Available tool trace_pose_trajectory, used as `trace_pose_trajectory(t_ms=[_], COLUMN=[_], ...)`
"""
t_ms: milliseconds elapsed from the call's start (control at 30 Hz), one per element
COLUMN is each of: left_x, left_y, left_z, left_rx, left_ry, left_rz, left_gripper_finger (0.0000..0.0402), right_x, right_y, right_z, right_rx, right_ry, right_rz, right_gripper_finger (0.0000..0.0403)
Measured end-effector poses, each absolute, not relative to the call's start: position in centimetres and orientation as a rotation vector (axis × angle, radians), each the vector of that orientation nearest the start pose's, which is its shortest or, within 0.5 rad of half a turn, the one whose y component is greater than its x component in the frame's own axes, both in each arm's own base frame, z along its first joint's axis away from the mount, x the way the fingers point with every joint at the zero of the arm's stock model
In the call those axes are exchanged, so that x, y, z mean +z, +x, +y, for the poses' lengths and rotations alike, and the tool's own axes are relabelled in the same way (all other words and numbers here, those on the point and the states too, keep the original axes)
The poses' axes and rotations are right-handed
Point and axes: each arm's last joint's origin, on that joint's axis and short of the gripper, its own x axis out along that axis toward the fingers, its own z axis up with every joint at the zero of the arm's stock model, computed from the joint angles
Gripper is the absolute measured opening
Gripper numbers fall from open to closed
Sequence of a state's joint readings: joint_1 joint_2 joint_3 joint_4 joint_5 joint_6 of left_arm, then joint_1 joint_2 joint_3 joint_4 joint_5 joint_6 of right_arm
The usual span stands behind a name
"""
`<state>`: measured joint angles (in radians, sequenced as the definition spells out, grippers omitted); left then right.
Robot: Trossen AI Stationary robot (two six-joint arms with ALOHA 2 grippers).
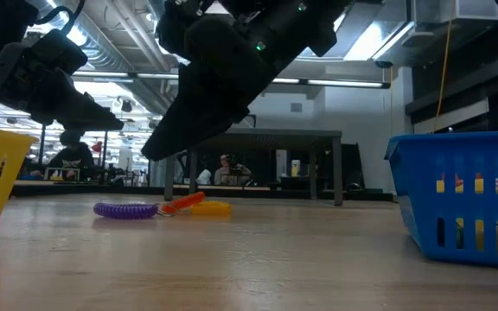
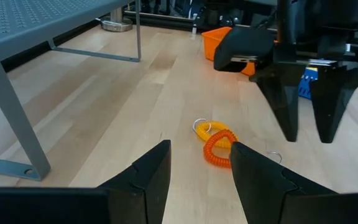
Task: Pick & Place Office Desk Supplies
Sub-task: Put the violet spring keychain into the orange basket
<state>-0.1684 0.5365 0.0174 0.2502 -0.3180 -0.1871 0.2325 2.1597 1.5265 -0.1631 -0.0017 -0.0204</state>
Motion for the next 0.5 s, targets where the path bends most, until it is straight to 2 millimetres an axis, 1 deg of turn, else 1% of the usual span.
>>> trace_pose_trajectory(t_ms=[133, 400, 500], left_x=[14.4, 14.4, 14.4], left_y=[12.7, 12.7, 12.7], left_z=[-1.2, -1.2, -1.2], left_rx=[0.174, 0.174, 0.174], left_ry=[-0.122, -0.121, -0.122], left_rz=[0.246, 0.246, 0.246], left_gripper_finger=[0.0161, 0.0161, 0.0161], right_x=[15.9, 15.8, 14.7], right_y=[45.7, 45.9, 46.1], right_z=[10.4, 9.5, 9.3], right_rx=[0.260, 0.249, 0.258], right_ry=[-0.100, -0.096, -0.087], right_rz=[0.770, 0.771, 0.789], right_gripper_finger=[0.0181, 0.0181, 0.0181])
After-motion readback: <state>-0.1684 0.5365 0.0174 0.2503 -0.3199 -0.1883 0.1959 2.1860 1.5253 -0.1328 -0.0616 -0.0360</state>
